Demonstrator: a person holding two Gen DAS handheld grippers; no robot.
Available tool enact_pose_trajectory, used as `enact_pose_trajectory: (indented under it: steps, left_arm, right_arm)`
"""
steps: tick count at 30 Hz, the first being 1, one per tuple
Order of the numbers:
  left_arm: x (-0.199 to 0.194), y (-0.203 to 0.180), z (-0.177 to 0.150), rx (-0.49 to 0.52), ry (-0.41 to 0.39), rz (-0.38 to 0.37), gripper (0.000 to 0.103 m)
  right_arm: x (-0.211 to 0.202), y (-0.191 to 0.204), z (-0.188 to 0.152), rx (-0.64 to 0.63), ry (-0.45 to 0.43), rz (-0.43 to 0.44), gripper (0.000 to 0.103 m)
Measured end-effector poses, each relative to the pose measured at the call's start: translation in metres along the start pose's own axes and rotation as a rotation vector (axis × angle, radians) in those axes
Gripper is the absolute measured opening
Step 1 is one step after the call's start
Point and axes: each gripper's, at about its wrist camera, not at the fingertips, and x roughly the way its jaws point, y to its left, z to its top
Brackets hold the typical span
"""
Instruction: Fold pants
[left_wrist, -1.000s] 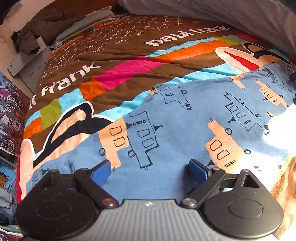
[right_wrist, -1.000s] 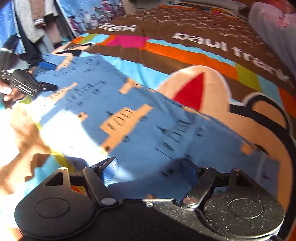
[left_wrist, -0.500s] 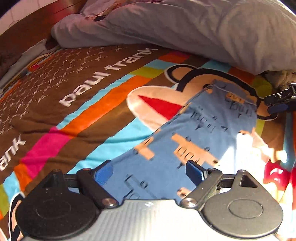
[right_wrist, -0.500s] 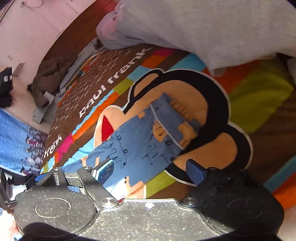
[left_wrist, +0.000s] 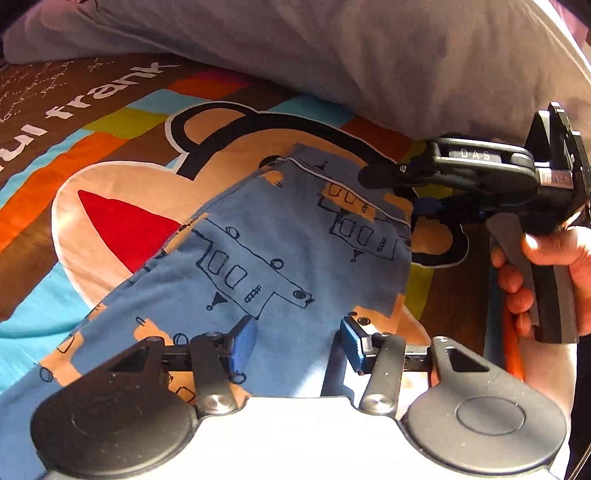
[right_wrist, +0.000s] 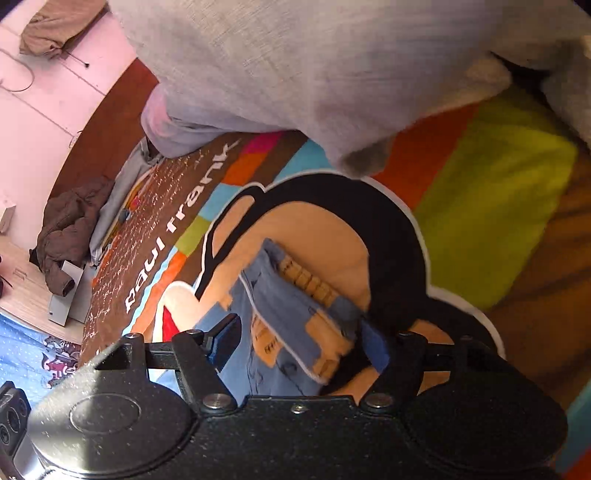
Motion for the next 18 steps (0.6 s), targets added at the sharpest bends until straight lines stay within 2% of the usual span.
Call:
enact_pose_trajectory:
  steps: [2, 4, 6, 10, 13, 16, 18]
  left_arm:
    - [0.001, 0.002, 0.000, -0.008, 0.002, 0.001, 0.055]
    - [0.000, 0.001, -0.001, -0.003, 0.004, 0.007, 0.055]
    - [-0.001, 0.001, -0.002, -0.001, 0.002, 0.013, 0.055]
    - [0.003, 0.002, -0.002, 0.000, 0.000, 0.016, 0.056]
    - [0.003, 0.001, -0.001, 0.000, 0.004, 0.024, 0.056]
    - [0.004, 0.000, -0.001, 0.005, 0.005, 0.030, 0.056]
    - [0.003, 0.000, -0.001, 0.000, 0.004, 0.032, 0.056]
  right_arm:
    - [0.004, 0.000, 0.000, -0.002, -0.013, 0.002, 0.072]
    - [0.006, -0.002, -0.001, -0.004, -0.020, 0.001, 0.063]
    - [-0.005, -0.006, -0.001, 0.066, 0.005, 0.001, 0.055]
    - [-0.027, -0.015, -0.013, 0.118, 0.001, -0.020, 0.053]
    - [-0.014, -0.020, -0.013, 0.137, -0.006, 0.002, 0.055]
    - [0.002, -0.014, -0.009, 0.097, -0.048, 0.052, 0.070]
    - [0.011, -0.011, -0.008, 0.102, -0.065, 0.073, 0.070]
